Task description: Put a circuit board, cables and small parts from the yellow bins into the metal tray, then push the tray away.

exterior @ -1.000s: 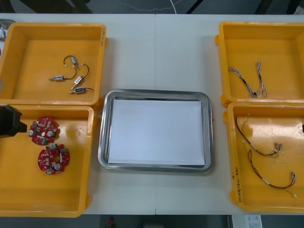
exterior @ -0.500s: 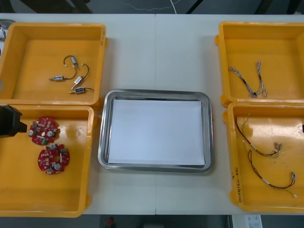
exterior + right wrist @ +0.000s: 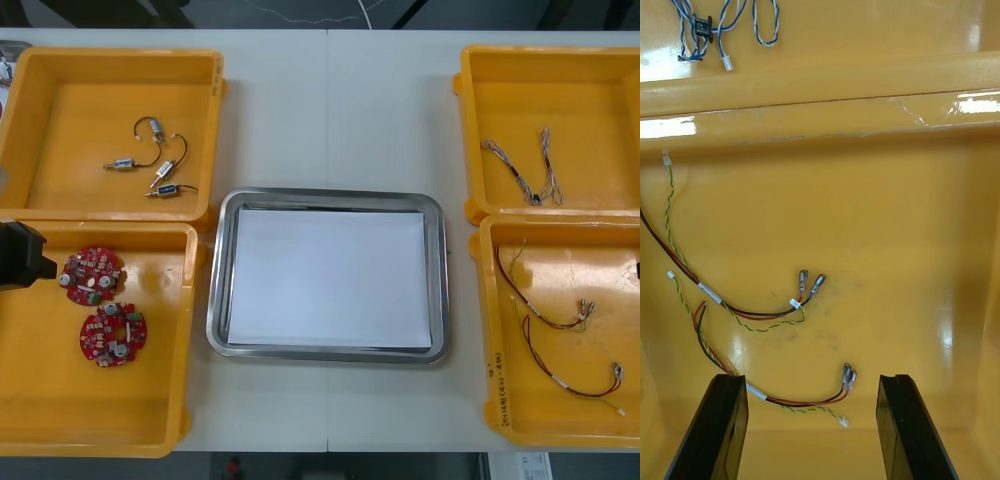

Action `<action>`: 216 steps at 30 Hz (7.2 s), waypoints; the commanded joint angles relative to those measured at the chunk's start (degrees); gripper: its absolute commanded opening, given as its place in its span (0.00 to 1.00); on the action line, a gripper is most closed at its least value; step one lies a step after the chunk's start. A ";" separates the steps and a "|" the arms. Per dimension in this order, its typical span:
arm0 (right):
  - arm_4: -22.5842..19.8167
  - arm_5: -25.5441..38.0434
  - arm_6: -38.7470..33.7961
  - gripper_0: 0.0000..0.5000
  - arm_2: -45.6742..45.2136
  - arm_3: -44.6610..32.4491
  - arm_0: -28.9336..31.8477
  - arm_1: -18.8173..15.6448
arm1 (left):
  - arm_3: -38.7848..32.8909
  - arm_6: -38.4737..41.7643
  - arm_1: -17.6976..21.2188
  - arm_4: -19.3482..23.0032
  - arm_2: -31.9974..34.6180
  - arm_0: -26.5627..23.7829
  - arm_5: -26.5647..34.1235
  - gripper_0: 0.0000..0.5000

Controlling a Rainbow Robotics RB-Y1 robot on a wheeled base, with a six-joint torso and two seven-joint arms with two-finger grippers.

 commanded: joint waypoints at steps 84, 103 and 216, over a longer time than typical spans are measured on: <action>-0.06 0.15 -1.61 1.00 0.05 -0.52 3.26 -4.37 | -0.47 -2.61 -0.44 -0.03 -0.04 2.53 0.34 1.00; -6.92 -6.14 2.61 1.00 1.20 -6.94 14.25 -6.22 | 6.04 -4.64 -0.62 -3.73 -6.81 2.53 -14.65 1.00; 8.20 -61.77 12.81 1.00 45.76 0.97 24.88 -26.87 | -12.77 2.04 0.09 -2.50 -22.98 -12.06 0.34 0.00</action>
